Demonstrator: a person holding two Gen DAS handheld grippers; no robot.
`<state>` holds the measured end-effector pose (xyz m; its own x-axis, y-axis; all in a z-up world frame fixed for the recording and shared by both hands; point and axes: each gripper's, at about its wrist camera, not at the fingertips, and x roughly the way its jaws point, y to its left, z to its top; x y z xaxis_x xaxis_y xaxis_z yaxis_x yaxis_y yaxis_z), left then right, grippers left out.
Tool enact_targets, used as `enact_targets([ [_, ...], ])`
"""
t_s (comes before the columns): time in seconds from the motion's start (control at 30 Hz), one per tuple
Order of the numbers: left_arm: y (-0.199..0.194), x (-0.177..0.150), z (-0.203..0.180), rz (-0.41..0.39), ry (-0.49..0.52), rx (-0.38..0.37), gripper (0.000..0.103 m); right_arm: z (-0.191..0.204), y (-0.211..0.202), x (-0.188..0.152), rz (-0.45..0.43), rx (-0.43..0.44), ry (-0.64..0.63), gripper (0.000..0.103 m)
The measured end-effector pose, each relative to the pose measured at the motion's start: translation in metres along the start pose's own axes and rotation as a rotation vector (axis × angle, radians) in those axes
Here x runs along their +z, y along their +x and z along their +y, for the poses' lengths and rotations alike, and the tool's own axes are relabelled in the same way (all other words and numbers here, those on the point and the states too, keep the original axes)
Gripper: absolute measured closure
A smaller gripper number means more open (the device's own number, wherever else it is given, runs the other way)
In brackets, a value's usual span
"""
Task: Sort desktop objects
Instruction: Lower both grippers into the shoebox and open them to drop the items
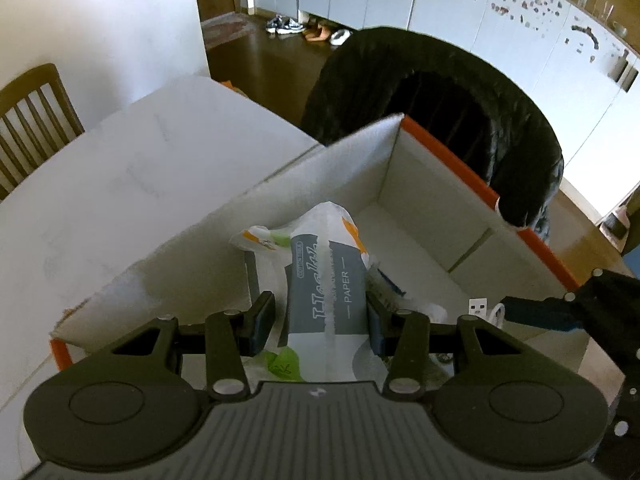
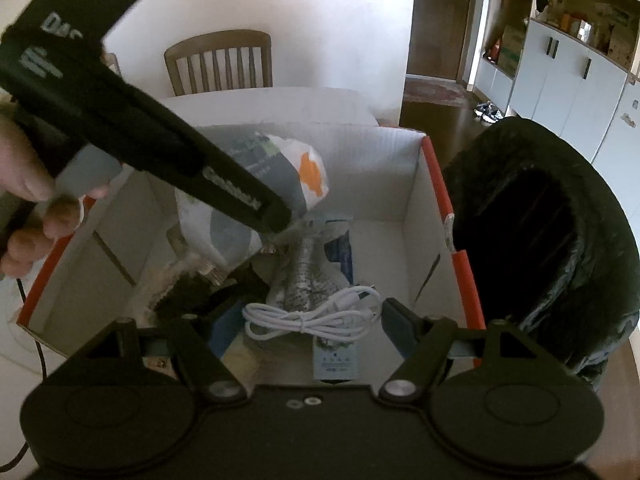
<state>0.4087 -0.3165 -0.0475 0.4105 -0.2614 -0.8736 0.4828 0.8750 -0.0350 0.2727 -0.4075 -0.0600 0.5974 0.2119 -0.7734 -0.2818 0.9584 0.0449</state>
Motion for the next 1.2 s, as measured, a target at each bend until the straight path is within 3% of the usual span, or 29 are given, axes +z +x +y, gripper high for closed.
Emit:
enact_targets([
  [0.43,0.011,-0.008,0.001,0.029,0.034,0.02,0.054,0.001,0.017,-0.003,0.058,0.009,-0.013,0.028],
  [0.7,0.011,-0.011,0.002,0.026,0.012,0.019,0.029,0.001,0.025,-0.004,0.075,0.011,-0.01,0.028],
  [1.2,-0.008,-0.016,0.013,-0.018,-0.053,-0.003,0.027,-0.007,0.028,-0.002,0.094,0.032,0.024,0.027],
])
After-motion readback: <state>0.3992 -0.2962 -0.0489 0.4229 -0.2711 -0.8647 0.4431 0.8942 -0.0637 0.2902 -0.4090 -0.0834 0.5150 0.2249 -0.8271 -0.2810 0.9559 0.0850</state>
